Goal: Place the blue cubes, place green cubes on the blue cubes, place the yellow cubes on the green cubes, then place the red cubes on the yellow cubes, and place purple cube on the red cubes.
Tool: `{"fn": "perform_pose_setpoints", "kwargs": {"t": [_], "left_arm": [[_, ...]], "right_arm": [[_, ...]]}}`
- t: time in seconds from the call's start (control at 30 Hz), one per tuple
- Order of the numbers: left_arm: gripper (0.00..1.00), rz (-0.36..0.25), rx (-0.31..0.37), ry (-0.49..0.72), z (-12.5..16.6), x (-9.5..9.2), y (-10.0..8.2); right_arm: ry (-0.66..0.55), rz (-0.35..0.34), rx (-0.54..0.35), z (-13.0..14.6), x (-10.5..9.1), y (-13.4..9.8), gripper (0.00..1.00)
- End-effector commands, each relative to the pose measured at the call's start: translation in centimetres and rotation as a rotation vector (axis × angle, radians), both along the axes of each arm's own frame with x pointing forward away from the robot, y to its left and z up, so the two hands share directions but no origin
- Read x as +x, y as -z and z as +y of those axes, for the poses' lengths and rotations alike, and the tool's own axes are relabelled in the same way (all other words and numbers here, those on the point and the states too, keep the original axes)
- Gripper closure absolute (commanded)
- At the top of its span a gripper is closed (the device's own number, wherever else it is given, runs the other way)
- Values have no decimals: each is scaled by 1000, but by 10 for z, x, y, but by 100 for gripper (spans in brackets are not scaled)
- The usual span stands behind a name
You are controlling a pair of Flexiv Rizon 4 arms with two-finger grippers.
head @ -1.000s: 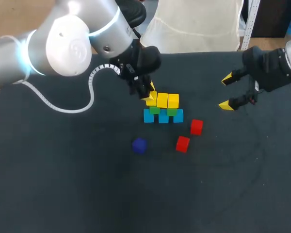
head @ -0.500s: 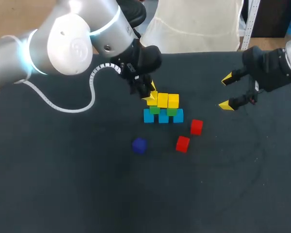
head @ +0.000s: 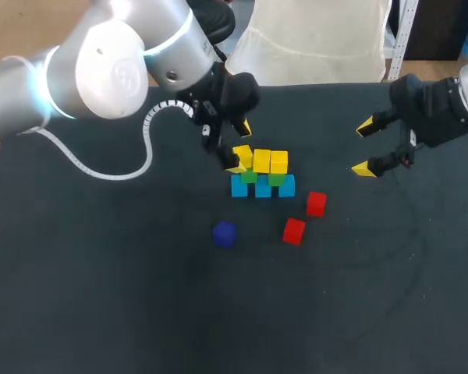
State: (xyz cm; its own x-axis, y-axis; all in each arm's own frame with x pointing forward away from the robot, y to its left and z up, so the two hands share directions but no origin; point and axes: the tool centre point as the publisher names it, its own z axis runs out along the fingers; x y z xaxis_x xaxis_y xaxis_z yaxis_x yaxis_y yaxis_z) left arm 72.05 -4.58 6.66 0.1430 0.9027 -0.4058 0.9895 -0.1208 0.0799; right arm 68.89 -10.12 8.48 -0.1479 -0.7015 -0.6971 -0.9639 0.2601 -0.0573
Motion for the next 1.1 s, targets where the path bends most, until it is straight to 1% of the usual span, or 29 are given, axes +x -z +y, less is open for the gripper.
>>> {"fn": "perform_pose_setpoints", "kwargs": {"t": [0.03,0.23,0.3,0.33,0.37,0.4,0.43,0.47,0.5,0.67,0.73,0.87,1.1], "left_arm": [[0,-7,6,-9,7,-2,-4],[0,-22,10,-60,29,-6,-12],[0,-35,14,-75,36,-8,-15],[2,-37,18,-83,39,-8,-16],[19,-40,13,-88,42,-9,-17],[53,-47,18,-97,45,-8,-17],[66,-46,18,-97,47,-8,-17],[95,-46,19,-99,49,-6,-16],[100,-45,32,-100,50,-5,-15],[100,-36,63,-81,50,5,-7],[100,-32,62,-70,48,9,-4],[100,-29,81,-47,44,16,0],[100,-24,88,-25,44,25,6]], "right_arm": [[-2,0,3,0,1,1,0],[-2,0,3,0,1,1,0],[-2,0,3,0,1,1,0],[-2,0,3,0,1,1,0],[-2,0,3,0,1,1,0],[-2,0,3,0,1,1,0],[-2,0,3,0,1,1,0],[-2,0,3,0,1,1,0],[-2,0,3,0,1,1,0],[-2,0,3,0,1,1,0],[-2,0,3,0,1,1,0],[-2,0,3,0,1,1,0],[-2,0,3,0,1,1,0]]}}
